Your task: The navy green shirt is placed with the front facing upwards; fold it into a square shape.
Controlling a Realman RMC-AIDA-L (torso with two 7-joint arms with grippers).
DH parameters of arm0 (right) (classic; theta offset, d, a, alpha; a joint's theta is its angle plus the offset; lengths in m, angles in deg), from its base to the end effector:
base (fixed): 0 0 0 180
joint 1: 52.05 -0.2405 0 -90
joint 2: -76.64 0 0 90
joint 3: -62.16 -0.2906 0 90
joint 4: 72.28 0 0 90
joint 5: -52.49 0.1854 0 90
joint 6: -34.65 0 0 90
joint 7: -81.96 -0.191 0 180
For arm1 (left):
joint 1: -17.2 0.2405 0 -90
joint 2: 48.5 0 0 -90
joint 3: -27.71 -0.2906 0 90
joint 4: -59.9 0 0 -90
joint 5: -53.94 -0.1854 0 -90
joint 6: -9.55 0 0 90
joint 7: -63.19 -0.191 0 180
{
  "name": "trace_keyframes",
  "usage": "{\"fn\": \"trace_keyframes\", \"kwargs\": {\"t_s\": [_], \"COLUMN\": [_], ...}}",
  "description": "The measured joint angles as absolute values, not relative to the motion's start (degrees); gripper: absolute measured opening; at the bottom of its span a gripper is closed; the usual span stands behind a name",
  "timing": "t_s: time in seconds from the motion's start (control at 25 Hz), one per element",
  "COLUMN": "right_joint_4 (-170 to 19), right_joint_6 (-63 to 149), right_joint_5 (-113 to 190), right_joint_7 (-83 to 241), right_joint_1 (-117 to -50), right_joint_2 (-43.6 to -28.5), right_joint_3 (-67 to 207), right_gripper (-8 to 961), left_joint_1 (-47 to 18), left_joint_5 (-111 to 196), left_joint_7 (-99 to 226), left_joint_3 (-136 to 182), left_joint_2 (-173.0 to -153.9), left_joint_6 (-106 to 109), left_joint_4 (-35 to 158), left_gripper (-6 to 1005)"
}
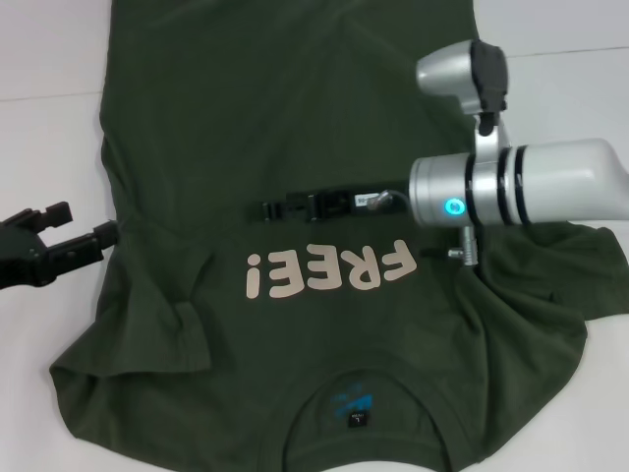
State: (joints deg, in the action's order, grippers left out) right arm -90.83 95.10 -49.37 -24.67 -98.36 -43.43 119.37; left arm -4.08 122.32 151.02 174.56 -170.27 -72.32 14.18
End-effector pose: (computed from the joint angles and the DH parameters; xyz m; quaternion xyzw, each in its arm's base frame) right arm 0.2039 0.4098 -0.1352 -0.8596 0.4529 0.2100 0.1090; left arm -0.3086 0.3388 -0.0249 -0.8638 -0.3423 -0.2620 0.2609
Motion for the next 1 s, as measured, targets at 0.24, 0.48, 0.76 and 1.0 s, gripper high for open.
{"fn": "trace_keyframes", "kwargs": {"t_s": [0.24,0.48,0.76,1.0], "right_joint_4": [-92.4,-94.0,-94.2,-94.2], "right_joint_6": [95.6,97.2,97.4,98.7], "right_joint_5": [-44.4,-43.1,-42.9,-42.9], "right_joint_7": [-22.4,-22.4,-22.5,-22.5], "right_joint_1": [-94.5,-92.5,-91.9,-91.4], "right_joint_2": [-43.0,-42.94,-42.89,-42.87], "right_joint_3": [119.3,119.2,119.2,118.5], "right_gripper": [881,881,882,882], "left_joint_1": [-4.2,-6.1,-7.2,-7.4], "left_joint_5": [122.3,122.1,121.3,118.7], "left_joint_7": [149.9,147.9,145.9,145.6], "left_joint_3": [170.7,168.8,167.3,165.2], "left_joint_2": [-170.71,-171.66,-171.14,-171.54], "left_joint_6": [-72.0,-70.3,-69.3,-67.5], "left_joint_4": [14.4,14.0,12.6,8.8], "left_gripper": [904,903,903,903]}}
